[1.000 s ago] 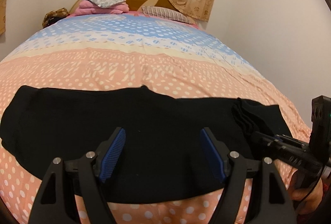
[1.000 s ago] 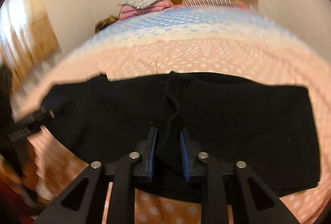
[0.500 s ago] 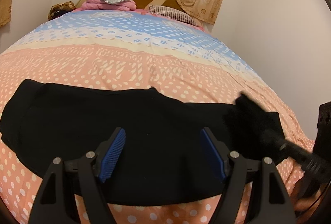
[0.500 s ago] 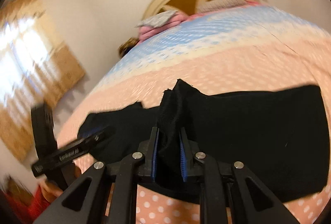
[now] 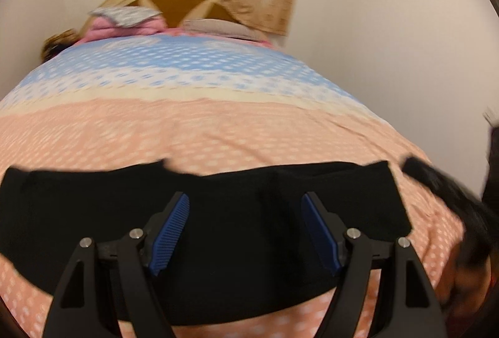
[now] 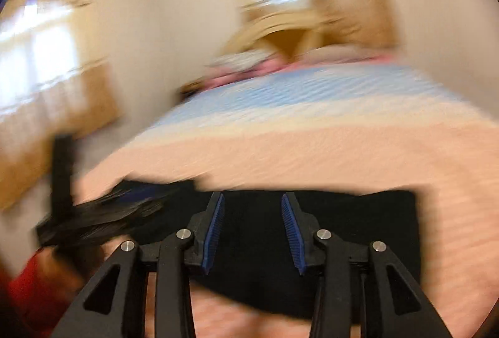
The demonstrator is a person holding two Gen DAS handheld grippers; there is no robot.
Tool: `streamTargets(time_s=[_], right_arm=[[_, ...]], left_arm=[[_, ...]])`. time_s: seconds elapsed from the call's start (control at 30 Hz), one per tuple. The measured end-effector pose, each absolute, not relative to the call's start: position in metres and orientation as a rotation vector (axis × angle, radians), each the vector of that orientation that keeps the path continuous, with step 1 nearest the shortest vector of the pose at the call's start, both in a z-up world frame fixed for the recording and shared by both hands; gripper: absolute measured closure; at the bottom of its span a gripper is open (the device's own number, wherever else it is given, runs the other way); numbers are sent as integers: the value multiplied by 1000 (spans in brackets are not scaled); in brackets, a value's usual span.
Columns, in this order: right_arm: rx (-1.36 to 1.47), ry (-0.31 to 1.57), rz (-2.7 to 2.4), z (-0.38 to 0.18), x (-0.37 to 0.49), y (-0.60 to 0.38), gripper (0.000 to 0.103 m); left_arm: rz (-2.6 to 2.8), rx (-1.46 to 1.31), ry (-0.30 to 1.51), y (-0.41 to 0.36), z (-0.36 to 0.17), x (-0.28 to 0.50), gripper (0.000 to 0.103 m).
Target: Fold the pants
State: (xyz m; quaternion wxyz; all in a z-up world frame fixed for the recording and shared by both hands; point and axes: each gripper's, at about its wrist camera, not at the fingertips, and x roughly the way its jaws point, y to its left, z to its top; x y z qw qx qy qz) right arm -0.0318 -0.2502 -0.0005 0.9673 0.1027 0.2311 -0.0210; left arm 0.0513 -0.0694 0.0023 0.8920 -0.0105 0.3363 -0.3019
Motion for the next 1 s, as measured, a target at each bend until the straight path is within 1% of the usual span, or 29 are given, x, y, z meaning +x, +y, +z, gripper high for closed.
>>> streamTargets(time_s=[0.07,0.2,0.3,0.37,0.4,0.5,0.53,0.63,0.7,0.83,1.0], right_arm=[[226,508,-193,-2,-28,-290,63],[323,615,-201,-32,-5,-340,63],[360,693,-209,-71,16,-358,62],[390,642,-206,-78,15,-362,62],[391,637,-207,-76,13,-362,62],[328,633,-190,-74,11,-355,51],[318,624,-189,-72,11,-351,46],[288,571,-224,-60,4,-335,45],[261,482,-182,-46,-7,-319,45],[253,440,-85,-34,-16,-284,45],[294,463,87,-41,-5,-220,45]], left_arm=[[-659,27,665,-98,6,43,25],[-660,103,620,-136,-6,36,25],[-605,138,717,-140,-33,49,25],[-574,76,811,-125,-52,62,23],[-587,41,800,-118,-51,62,24],[-551,67,801,-105,-38,63,23],[-533,71,789,-96,-32,62,23],[-491,27,743,-55,-17,60,20],[-416,17,715,-20,-11,61,10],[-143,-11,673,67,-8,71,9],[104,-227,695,169,-17,87,9]])
